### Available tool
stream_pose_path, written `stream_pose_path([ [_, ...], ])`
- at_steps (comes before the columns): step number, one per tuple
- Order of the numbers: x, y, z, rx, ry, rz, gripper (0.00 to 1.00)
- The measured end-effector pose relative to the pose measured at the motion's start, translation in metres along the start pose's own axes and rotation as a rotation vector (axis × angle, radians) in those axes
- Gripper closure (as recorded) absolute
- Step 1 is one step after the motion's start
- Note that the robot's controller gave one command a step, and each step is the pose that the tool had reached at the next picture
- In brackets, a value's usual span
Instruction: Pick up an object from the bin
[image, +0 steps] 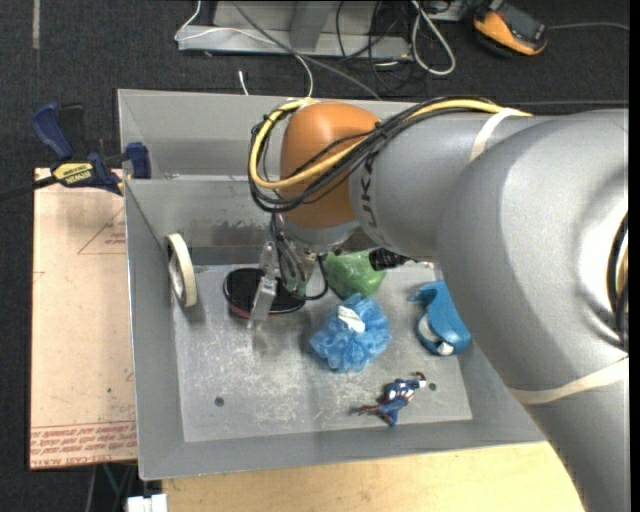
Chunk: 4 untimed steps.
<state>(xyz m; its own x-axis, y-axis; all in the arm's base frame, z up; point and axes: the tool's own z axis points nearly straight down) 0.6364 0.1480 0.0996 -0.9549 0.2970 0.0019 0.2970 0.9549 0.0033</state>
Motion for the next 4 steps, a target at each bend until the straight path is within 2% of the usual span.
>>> stream_pose_path([
  [1,-0.021,-0.008,0.028,-0.003,0.000,-0.013,0.00],
  [2,-0.014,-0.003,0.030,-0.007,-0.008,0.103,1.00],
  [3,-0.014,-0.003,0.030,-0.007,-0.008,0.103,1.00],
  [4,-0.013,-0.004,0.008,-0.004,-0.002,0.103,1.00],
])
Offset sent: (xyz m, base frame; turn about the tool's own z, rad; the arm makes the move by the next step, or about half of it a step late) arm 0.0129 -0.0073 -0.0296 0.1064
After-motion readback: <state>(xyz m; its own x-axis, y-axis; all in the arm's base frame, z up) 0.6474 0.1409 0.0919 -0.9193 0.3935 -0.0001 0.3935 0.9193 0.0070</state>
